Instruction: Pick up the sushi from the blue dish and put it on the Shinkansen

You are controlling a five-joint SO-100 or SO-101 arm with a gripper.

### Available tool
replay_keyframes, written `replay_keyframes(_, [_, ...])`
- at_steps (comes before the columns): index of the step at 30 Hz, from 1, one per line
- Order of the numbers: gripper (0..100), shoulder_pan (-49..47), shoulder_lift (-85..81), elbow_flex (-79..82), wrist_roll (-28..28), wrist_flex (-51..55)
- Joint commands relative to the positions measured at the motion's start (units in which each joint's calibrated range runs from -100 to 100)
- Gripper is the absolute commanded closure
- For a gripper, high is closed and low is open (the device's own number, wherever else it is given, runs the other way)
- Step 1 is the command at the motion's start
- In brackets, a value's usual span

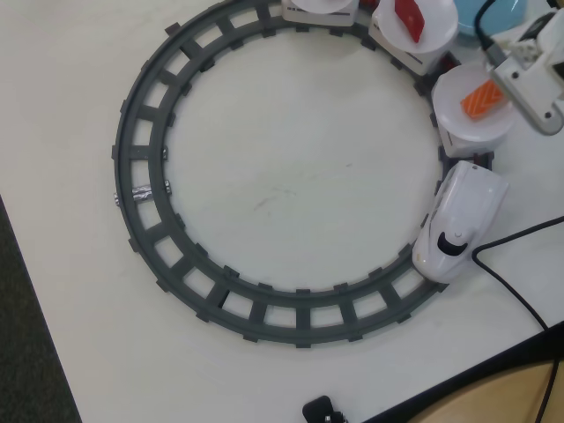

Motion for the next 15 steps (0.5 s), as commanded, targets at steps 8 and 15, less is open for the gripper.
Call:
replay_keyframes(8, [81, 27.67, -34.9, 32.74, 0.28, -8.6])
replay_keyframes(15, [81, 31.01, -51.18, 58.87, 0.28, -11.51])
